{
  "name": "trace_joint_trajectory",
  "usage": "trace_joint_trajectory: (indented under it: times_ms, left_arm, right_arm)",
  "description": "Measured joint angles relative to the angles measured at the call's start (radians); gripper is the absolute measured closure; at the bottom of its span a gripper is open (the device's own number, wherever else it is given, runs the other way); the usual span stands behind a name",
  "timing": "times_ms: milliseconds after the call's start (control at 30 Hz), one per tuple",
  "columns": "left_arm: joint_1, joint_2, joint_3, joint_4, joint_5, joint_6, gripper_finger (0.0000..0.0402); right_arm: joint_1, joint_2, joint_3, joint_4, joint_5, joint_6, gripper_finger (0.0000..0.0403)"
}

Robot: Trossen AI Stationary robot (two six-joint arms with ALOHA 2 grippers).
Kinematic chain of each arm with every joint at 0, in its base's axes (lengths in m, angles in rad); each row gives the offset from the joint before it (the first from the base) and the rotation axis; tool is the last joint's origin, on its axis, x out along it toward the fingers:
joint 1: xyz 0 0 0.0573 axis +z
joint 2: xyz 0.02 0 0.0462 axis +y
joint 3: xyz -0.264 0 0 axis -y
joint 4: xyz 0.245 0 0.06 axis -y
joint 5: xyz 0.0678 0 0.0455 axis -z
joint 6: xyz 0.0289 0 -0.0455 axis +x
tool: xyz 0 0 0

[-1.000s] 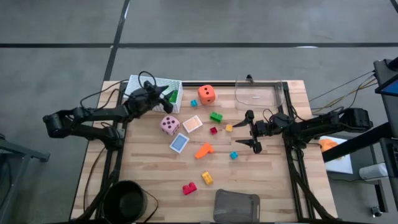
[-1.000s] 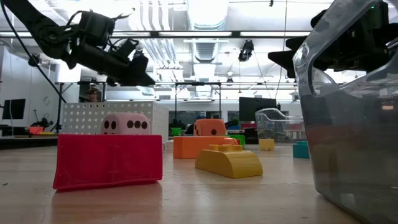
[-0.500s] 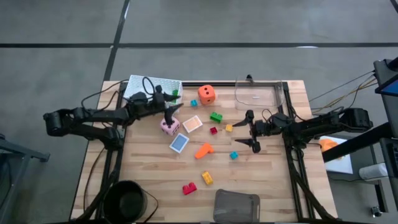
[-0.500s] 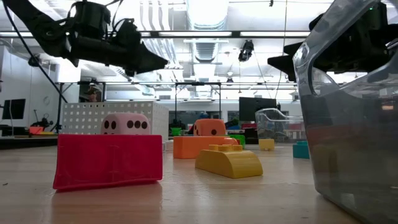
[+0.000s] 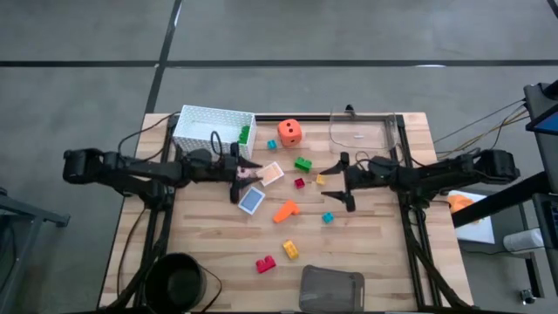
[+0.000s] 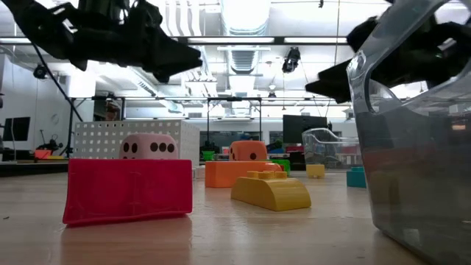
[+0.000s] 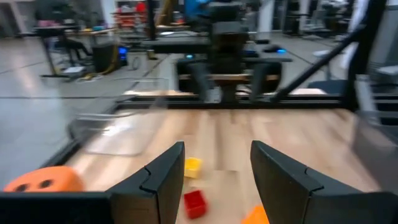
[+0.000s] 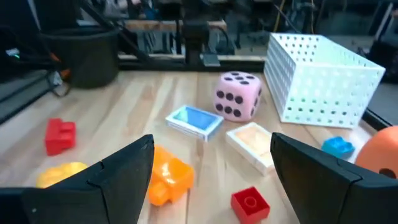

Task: Pick & Place Toys
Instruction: Put the large green game piece into the white bin

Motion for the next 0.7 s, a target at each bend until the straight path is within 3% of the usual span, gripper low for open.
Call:
trace_joint_trajectory:
  times_ms: [200,700]
  left_arm:
    - [-0.09,0.001,-0.001,-0.011,-0.055,-0.012,0.0216]
    - [-0.141,0.004,-0.052,-0.016,-0.109,-0.029,0.0216]
  right_arm:
    - [-0.038,0.173,0.163,-0.167,0.042,-0.011,0.0083]
    - [-0.215,0.542,0.731,-0.933,0.062,-0.094,0.0083]
